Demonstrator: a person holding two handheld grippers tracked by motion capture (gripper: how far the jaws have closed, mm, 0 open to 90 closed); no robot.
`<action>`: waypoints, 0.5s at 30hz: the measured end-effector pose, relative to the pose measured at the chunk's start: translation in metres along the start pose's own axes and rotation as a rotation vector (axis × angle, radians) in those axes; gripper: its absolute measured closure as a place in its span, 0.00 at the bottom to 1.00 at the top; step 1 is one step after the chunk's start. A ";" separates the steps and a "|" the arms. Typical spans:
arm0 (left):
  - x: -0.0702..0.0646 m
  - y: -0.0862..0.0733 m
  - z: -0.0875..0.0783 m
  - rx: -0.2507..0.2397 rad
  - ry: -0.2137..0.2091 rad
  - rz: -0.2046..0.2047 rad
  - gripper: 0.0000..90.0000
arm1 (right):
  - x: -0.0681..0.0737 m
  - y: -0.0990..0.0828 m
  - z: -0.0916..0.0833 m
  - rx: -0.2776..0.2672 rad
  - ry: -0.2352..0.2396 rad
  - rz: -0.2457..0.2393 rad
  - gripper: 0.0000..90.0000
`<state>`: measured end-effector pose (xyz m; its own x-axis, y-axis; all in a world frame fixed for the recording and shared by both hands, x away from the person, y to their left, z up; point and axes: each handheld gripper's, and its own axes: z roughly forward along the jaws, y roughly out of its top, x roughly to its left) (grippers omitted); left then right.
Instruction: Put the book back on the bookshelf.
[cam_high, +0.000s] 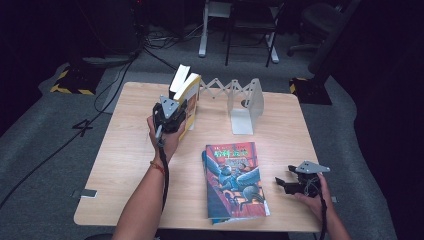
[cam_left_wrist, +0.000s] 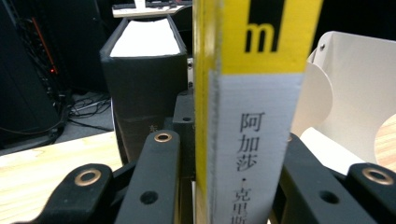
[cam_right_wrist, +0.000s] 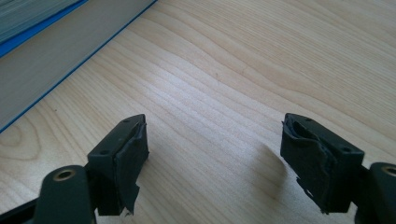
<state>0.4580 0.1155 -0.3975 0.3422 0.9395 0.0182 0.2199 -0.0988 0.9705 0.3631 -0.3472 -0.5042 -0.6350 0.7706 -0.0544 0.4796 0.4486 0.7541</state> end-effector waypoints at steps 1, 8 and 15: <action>-0.001 -0.002 0.001 0.001 0.007 -0.004 0.83 | 0.000 0.000 0.000 0.001 0.000 0.000 0.26; -0.004 -0.008 0.003 -0.009 0.021 -0.028 0.83 | 0.000 0.000 0.000 0.000 0.000 -0.002 0.26; -0.003 -0.015 0.003 0.005 0.024 -0.031 0.82 | 0.000 0.000 0.000 0.000 0.003 -0.003 0.26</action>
<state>0.4563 0.1132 -0.4127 0.3127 0.9498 -0.0062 0.2344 -0.0708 0.9696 0.3631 -0.3469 -0.5042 -0.6382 0.7679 -0.0549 0.4777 0.4510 0.7539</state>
